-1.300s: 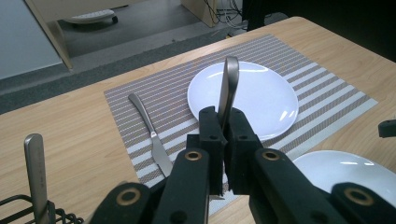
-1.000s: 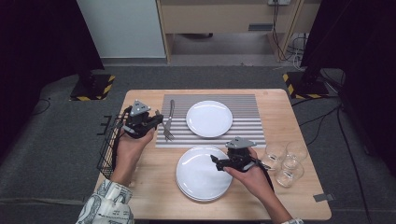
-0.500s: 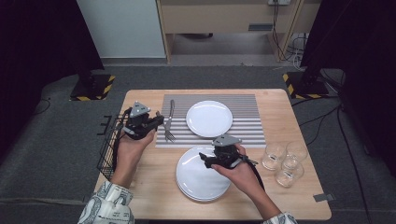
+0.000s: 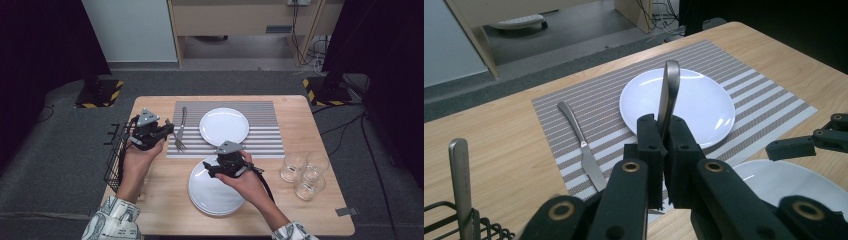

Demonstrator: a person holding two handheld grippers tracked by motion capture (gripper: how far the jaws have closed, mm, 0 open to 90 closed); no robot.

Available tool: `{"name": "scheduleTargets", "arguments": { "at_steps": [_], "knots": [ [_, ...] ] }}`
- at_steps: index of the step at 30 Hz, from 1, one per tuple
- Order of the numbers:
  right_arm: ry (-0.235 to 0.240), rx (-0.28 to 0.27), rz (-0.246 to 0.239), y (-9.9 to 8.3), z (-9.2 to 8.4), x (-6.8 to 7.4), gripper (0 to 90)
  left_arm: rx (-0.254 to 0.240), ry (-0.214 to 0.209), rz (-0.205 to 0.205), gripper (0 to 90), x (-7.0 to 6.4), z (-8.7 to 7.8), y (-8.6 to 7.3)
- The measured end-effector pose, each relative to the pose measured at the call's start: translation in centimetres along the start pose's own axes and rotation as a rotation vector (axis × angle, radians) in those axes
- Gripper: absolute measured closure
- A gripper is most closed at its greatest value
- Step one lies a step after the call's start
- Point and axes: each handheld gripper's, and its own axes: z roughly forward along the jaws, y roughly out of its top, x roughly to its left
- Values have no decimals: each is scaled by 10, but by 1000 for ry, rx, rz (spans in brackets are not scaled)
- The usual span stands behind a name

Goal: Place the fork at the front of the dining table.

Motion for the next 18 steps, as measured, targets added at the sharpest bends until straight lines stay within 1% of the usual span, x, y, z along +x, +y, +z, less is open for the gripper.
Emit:
{"name": "scheduleTargets", "arguments": {
  "at_steps": [3, 5, 6, 9, 13, 18],
  "knots": [
    [2, -3, -5, 4, 3, 2, 296, 9, 2, 3, 865, 1, 1, -2],
    [10, -5, -1, 6, 5, 3, 323, 9, 1, 1, 865, 1, 2, -3],
    [8, -4, -6, 7, 6, 3, 334, 8, 1, 1, 865, 1, 1, -3],
    [22, 5, -13, 10, 9, 6, 357, 5, 2, 3, 865, -1, 1, -3],
    [33, -11, -22, 14, 10, 10, 377, 8, -2, 8, 865, -2, 1, -5],
    [43, -22, -12, 18, 10, 11, 395, 8, -8, 8, 865, -4, 1, -6]
  ]
}}
